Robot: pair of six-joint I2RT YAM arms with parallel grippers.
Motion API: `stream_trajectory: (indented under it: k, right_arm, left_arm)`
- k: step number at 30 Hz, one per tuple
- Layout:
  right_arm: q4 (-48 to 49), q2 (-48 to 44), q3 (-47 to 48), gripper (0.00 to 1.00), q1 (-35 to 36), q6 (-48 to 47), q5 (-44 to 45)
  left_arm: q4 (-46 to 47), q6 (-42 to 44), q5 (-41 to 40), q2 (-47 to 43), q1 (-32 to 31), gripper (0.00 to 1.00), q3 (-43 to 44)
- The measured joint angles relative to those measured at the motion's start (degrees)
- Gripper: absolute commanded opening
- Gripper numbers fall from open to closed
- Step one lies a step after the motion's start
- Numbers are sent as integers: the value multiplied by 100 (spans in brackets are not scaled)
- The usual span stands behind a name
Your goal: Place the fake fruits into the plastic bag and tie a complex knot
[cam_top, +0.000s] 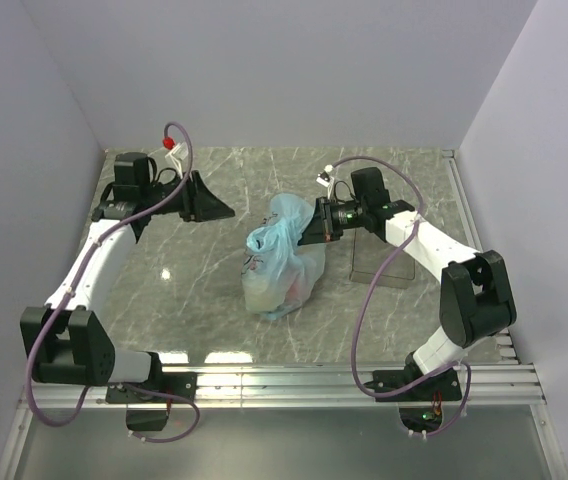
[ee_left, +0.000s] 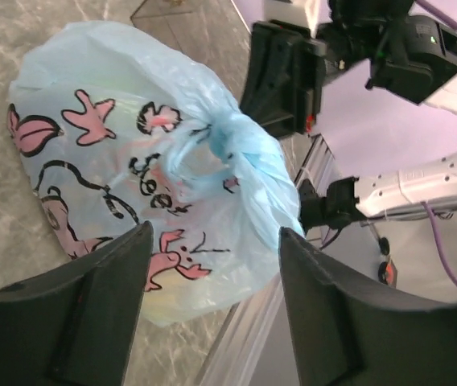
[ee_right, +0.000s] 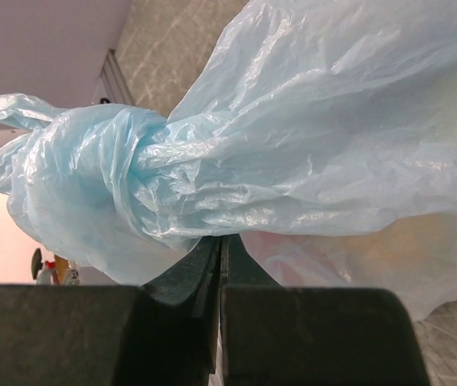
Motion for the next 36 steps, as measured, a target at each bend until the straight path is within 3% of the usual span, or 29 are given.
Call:
stream_trajectory:
  k: [7,13,24,29,36]
  right_arm:
    - [-256,-2,7,0,2,-223,83]
    - [-326,-2,17,0,2,-291,83]
    - [-667,-4,310,0,-28,-601,129]
    - [-868,-20,310,0,-146,-699,190]
    - [-1228,-245,291,0,-739,-944,278]
  left_arm:
    - [-745,63,-201,-122,-382,77,50]
    - [-529,-411,-396,-85,-1045,75,-96]
    - [-28,-1108,-413,817,-1228,36,-330]
    - [-61,-1023,-326,817,-1198,0,-459]
    - [-472,-413,-1086,820,-470,0,-466]
